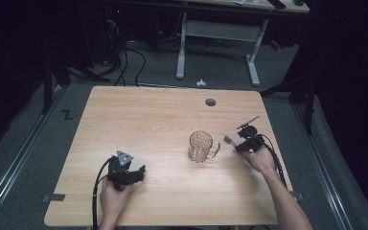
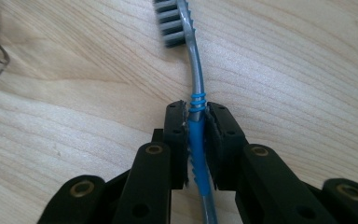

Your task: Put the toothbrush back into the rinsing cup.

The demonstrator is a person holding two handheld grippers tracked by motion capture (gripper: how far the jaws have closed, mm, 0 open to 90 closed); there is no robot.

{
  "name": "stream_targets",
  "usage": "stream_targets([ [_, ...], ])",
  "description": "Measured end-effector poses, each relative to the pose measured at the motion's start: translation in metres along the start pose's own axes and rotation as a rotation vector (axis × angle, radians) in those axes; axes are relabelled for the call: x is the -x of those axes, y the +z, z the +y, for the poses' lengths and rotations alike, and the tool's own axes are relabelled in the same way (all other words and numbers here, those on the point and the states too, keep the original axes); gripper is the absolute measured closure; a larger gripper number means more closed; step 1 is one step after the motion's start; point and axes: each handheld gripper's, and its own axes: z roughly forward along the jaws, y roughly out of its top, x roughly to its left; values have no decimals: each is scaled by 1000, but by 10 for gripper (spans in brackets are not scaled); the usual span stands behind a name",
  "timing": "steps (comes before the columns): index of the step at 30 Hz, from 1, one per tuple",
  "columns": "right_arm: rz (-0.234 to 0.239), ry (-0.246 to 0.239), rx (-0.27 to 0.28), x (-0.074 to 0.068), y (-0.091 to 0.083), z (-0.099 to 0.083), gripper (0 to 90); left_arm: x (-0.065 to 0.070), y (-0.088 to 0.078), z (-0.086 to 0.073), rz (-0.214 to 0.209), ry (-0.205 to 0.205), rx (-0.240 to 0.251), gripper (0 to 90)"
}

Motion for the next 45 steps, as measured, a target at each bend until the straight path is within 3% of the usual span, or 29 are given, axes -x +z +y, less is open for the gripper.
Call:
stream_targets([
  [31, 65, -2, 164, -4, -40, -11, 795, 0, 0, 0, 0, 0, 0, 222],
  [45, 130, -29, 298, -13, -63, -18, 797, 0, 0, 0, 0, 0, 0, 222],
])
